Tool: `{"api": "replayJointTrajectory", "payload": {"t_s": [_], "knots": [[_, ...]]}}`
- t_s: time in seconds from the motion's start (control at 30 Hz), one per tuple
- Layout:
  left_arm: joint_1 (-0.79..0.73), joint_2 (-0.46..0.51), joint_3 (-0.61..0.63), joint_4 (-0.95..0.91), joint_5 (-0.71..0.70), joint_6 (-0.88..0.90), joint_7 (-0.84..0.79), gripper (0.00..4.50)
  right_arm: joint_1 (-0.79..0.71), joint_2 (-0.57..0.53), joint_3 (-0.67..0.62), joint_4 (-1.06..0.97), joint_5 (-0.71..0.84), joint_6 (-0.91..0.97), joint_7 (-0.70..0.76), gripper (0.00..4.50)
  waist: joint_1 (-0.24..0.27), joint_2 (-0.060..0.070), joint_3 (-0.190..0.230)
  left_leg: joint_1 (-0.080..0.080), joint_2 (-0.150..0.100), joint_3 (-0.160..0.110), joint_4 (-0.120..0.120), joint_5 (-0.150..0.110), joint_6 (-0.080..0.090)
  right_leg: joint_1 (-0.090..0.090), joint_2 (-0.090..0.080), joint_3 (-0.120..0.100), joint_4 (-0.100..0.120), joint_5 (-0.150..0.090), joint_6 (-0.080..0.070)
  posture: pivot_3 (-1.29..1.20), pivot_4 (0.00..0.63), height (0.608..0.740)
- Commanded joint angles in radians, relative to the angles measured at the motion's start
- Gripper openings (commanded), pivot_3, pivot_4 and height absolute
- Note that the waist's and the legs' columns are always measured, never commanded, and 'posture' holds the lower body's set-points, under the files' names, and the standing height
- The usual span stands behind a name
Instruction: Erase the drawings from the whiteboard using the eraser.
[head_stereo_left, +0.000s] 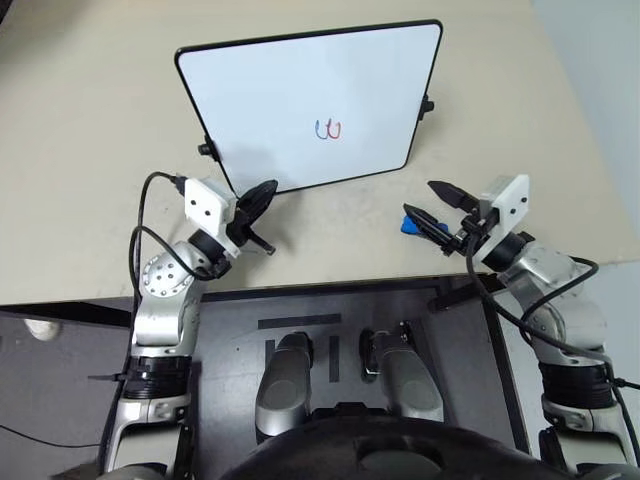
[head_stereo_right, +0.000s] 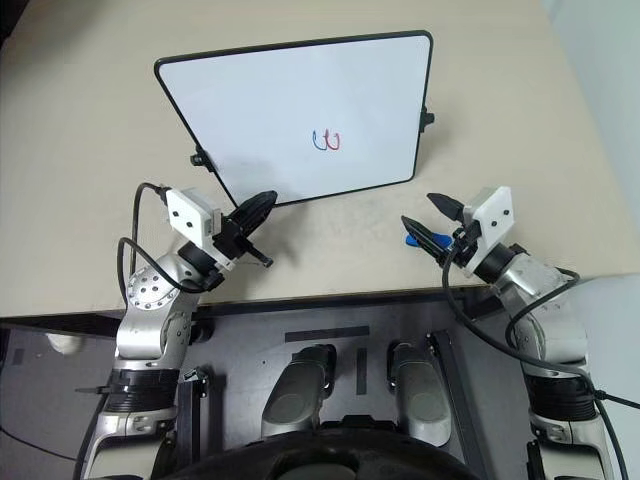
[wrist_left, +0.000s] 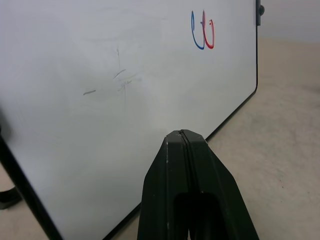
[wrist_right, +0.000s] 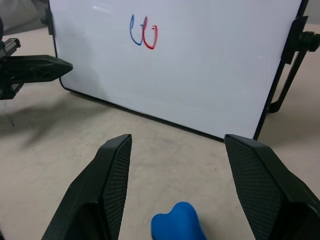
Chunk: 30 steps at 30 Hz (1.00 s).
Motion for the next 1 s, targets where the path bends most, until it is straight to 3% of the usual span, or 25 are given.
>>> {"api": "replayJointTrajectory", "payload": {"t_s": [0.03, 0.63, 1.0], "knots": [[-0.005, -0.005, -0.009, -0.045, -0.006, -0.003, -0.002, 0.0, 0.009, -0.015, -0.027, -0.053, 0.016, 0.004, -0.004, 3.11, 0.0, 0.0, 0.0, 0.0, 0.0, 0.0, 0.0, 0.0, 0.0, 0.0, 0.0, 0.0, 0.0, 0.0, 0.0, 0.0, 0.15, 0.74], [-0.028, -0.053, -0.033, -0.007, 0.008, -0.023, 0.005, 0.0, 0.017, -0.15, 0.065, -0.093, -0.087, 0.058, 0.028, 3.11, 0.001, 0.0, 0.0, 0.0, 0.0, 0.0, 0.0, 0.0, 0.0, 0.0, 0.0, 0.0, 0.0, -0.002, 0.005, 0.0, 0.15, 0.74], [0.053, -0.058, -0.024, -0.077, 0.005, -0.017, 0.029, 0.0, -0.007, -0.196, 0.117, -0.02, -0.151, 0.079, 0.058, 3.11, 0.001, 0.0, 0.0, 0.0, 0.0, 0.001, 0.001, 0.0, 0.0, 0.001, 0.0, 0.0, 0.0, -0.004, 0.008, 0.0, 0.15, 0.74]]}}
